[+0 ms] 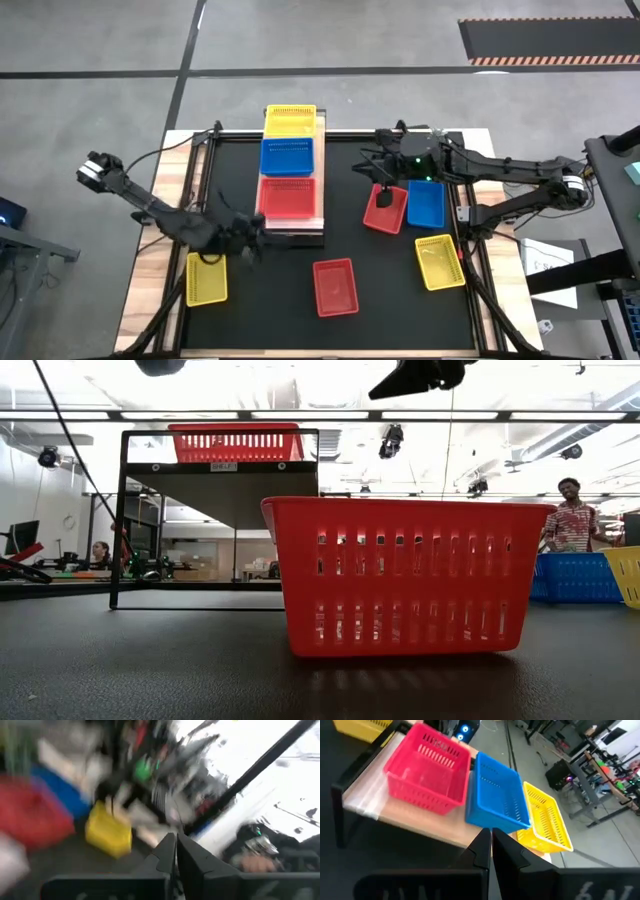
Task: Stack baskets on shelf by color
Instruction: Stack the left yellow bin on top of the yellow bin on the shelf
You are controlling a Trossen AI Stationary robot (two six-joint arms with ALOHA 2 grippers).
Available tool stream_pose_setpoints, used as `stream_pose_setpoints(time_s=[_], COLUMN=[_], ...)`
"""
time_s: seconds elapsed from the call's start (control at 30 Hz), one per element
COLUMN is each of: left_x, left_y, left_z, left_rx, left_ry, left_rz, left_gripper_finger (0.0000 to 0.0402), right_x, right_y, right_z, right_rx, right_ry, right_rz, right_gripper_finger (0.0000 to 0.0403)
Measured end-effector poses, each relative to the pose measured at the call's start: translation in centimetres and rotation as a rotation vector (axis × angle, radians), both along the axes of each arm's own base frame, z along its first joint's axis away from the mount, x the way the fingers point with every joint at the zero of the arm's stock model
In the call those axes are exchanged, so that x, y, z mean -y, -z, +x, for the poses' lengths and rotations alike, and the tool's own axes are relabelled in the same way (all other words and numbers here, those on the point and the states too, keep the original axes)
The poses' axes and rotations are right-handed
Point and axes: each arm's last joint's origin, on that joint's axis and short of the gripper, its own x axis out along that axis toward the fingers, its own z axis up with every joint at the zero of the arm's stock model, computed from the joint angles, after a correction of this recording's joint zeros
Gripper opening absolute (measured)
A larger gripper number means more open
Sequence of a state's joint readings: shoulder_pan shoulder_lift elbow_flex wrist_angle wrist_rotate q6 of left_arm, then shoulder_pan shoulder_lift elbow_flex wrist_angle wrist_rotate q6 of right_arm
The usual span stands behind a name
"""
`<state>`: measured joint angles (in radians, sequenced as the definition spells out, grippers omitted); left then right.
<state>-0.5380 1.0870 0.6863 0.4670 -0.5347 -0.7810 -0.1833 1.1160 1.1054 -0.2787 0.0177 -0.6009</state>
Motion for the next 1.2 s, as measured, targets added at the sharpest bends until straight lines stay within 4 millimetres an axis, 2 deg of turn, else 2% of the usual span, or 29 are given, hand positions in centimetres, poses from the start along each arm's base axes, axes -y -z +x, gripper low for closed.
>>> stream_pose_setpoints(time_s=[0.07,0.13,0.3,0.43,0.5,0.57,0.67,0.77,0.87,0.97,1.2], left_x=[1.0,1.8,2.5,3.3,3.3,3.5,3.5,3.9,4.1,4.2,3.2], left_y=[1.2,1.5,4.2,4.0,4.2,4.1,5.4,6.5,7.5,7.4,7.6], left_z=[-0.3,-0.9,-2.7,-3.5,-3.7,-3.5,-3.4,-3.1,-3.3,-3.8,-5.2], left_rx=[-0.123,-0.242,-0.702,-1.074,-1.188,-1.220,-1.285,-1.330,-1.449,-1.512,-1.597], left_ry=[0.042,0.056,-0.087,-0.053,-0.101,-0.139,-0.215,-0.210,-0.182,-0.145,-0.270], left_rz=[-0.128,-0.299,-0.630,-0.808,-0.803,-0.776,-0.715,-0.670,-0.675,-0.659,-0.562], left_gripper_finger=[0.0000,0.0000,0.0000,0.0000,0.0000,0.0000,0.0000,0.0000,0.0011,0.0040,0.0143], right_x=[0.0,0.0,-0.1,-0.1,-0.1,-0.1,-0.1,-0.1,-0.1,-0.1,-0.1], right_y=[0.3,0.5,1.0,1.1,1.2,1.2,1.3,1.3,1.3,1.3,1.5], right_z=[-0.1,-0.3,-0.4,-0.6,-0.6,-0.6,-0.6,-0.6,-0.6,-0.5,-0.4], right_rx=[-0.007,-0.014,-0.051,-0.083,-0.089,-0.089,-0.094,-0.095,-0.094,-0.095,-0.102], right_ry=[-0.005,-0.006,-0.005,0.000,0.003,0.010,0.012,0.012,0.014,0.015,0.015], right_rz=[-0.010,-0.013,-0.003,0.014,0.021,0.036,0.040,0.040,0.045,0.047,0.048], right_gripper_finger=[0.0009,0.0009,0.0009,0.0009,0.0009,0.0009,0.0009,0.0009,0.0009,0.0009,0.0009])
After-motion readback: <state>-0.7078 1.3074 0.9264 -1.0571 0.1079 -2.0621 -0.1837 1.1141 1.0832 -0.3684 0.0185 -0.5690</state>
